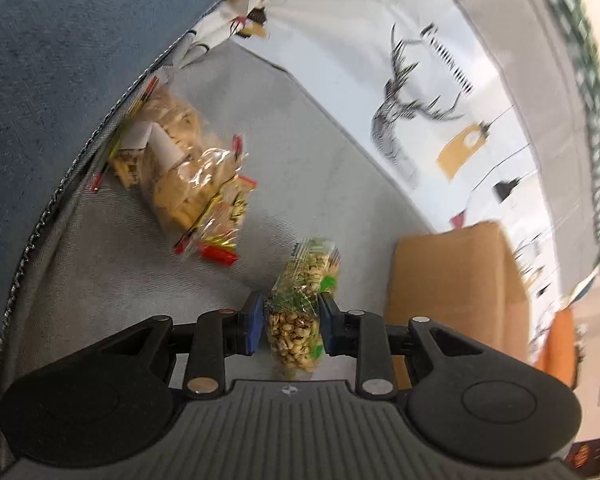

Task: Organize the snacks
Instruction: 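Grasp the green-ring peanut packet with left tool while right tool grasps the red packet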

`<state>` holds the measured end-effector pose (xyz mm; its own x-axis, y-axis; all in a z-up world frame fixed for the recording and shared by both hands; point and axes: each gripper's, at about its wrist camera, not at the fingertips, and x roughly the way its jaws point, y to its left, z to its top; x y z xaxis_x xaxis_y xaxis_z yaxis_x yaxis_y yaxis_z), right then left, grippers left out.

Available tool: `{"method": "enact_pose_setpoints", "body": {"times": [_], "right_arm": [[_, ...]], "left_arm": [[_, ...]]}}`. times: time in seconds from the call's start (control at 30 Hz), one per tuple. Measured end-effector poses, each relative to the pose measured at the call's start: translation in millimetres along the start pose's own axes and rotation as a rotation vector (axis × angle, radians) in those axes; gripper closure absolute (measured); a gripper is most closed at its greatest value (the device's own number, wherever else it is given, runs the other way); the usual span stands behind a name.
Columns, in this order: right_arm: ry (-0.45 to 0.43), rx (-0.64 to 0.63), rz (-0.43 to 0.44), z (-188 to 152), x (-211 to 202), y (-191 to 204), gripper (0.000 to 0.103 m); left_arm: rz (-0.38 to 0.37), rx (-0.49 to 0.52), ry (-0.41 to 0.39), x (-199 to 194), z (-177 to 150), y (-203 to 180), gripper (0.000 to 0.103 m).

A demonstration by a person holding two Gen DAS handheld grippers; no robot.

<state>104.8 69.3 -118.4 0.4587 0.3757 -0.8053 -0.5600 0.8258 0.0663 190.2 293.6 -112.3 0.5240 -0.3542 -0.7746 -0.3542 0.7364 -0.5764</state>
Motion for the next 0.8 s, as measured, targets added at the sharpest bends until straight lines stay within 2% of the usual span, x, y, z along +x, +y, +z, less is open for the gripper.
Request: {"method": "enact_pose_setpoints", "body": {"times": [0.03, 0.07, 0.1, 0.13, 0.23, 0.3, 0.4, 0.53, 0.67, 0.8], "right_arm": [[0.011, 0.003, 0.007, -1, 3, -2, 0.058], [0.024, 0.001, 0.017, -1, 6, -3, 0.057], [0.038, 0.000, 0.024, -1, 9, -4, 0.056], [0.046, 0.005, 0.027, -2, 11, -5, 0.054], [0.075, 0.003, 0.046, -5, 17, -6, 0.054], [0.081, 0.001, 0.044, -10, 19, -8, 0.053], [0.075, -0.024, 0.043, -12, 19, -6, 0.052], [0.075, -0.030, 0.050, -14, 17, -2, 0.051], [0.072, -0.031, 0.048, -13, 21, 0, 0.051], [0.074, -0.018, 0.053, -12, 21, 1, 0.051]], "left_arm": [[0.050, 0.028, -0.010, 0, 0, -3, 0.068], [0.099, 0.057, -0.026, -1, 0, -6, 0.063], [0.142, 0.086, -0.043, -2, 1, -9, 0.053], [0.172, 0.112, -0.060, -3, 1, -12, 0.049], [0.198, 0.197, -0.075, -1, -5, -23, 0.038], [0.198, 0.252, -0.069, 6, -11, -33, 0.024], [0.214, 0.341, -0.041, 22, -23, -50, 0.019], [0.283, 0.445, -0.029, 40, -31, -68, 0.009], [0.336, 0.516, 0.000, 55, -36, -78, 0.007], [0.370, 0.540, 0.021, 66, -37, -80, 0.006]]}}
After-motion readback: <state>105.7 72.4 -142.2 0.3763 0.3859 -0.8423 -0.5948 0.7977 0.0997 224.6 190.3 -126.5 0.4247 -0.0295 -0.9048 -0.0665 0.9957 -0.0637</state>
